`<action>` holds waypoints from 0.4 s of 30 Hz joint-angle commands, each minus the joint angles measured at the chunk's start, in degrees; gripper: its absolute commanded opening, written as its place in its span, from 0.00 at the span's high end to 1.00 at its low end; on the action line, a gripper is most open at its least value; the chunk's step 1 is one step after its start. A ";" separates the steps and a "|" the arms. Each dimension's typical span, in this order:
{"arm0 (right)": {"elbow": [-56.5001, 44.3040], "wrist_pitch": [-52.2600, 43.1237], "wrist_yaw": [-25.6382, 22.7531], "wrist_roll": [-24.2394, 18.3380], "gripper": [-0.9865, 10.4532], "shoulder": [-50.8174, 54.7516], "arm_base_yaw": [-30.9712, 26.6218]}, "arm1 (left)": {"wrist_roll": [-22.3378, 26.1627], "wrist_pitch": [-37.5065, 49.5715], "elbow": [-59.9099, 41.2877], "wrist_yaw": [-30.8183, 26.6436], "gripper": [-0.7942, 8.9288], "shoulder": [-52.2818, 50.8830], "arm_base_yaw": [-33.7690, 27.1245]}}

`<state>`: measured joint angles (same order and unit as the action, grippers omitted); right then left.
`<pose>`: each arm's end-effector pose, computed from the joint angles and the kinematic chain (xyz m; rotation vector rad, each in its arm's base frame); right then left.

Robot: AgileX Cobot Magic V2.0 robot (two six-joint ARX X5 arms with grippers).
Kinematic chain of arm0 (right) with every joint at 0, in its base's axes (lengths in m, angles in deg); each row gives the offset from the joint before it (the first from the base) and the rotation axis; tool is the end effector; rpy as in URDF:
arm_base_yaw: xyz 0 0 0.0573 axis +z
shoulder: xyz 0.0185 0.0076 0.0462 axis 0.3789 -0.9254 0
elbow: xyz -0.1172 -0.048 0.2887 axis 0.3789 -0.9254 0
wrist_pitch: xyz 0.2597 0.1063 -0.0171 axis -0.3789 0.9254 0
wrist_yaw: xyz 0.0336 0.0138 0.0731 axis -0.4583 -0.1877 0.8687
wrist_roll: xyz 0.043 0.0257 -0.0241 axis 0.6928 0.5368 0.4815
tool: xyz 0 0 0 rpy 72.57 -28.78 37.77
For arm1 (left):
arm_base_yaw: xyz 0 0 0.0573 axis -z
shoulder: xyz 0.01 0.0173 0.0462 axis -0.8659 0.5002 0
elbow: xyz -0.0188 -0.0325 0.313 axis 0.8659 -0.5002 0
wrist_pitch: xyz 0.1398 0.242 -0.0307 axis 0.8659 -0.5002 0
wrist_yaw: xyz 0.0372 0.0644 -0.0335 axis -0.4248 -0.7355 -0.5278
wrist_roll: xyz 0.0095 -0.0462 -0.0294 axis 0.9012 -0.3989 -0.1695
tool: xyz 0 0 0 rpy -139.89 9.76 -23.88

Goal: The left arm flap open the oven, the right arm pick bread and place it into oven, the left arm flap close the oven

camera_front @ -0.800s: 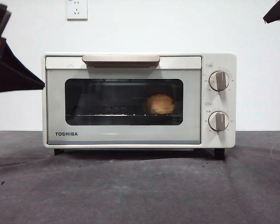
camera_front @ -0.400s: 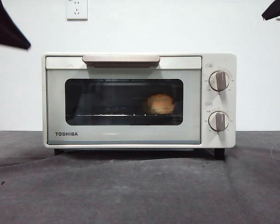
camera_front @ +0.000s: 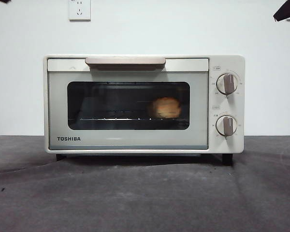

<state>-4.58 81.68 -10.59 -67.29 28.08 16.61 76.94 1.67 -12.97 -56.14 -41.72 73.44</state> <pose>0.0956 0.0792 0.3473 0.0541 0.5602 0.6553 0.1232 -0.0420 0.3744 -0.1264 0.5185 -0.5893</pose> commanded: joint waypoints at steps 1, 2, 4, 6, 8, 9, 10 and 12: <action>1.03 -0.68 -0.22 0.50 0.53 -0.26 0.26 | 1.66 -1.25 1.70 -0.13 0.90 -0.74 0.59; 1.03 -0.68 -0.22 0.50 0.53 -0.26 0.28 | 1.66 -1.55 1.70 -0.13 0.90 -1.16 0.68; 1.03 -0.79 -0.22 0.50 0.53 -0.26 0.26 | 1.66 -2.12 1.70 -0.13 0.90 -1.88 0.68; 1.03 -1.29 -0.22 0.50 0.53 -0.26 0.26 | 1.66 -2.43 1.70 -0.13 0.90 -2.36 0.68; 1.03 -2.12 -0.22 0.50 0.53 -0.26 0.28 | 1.66 -2.43 1.68 -0.13 0.90 -2.62 0.68; 1.03 -2.75 -0.22 0.48 0.53 -0.26 0.28 | 1.66 -2.45 1.70 -0.13 0.90 -2.71 0.68; 1.03 -3.23 -0.20 0.48 0.54 -0.26 0.28 | 1.66 -2.45 1.70 -0.13 0.90 -2.75 0.68; 1.03 -4.07 -0.22 0.44 0.65 -0.26 0.28 | 1.64 -2.45 1.70 -0.13 0.90 -2.82 0.68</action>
<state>-4.58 78.34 -10.59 -67.27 28.08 16.61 77.73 -1.19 -12.36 -56.14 -44.69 73.94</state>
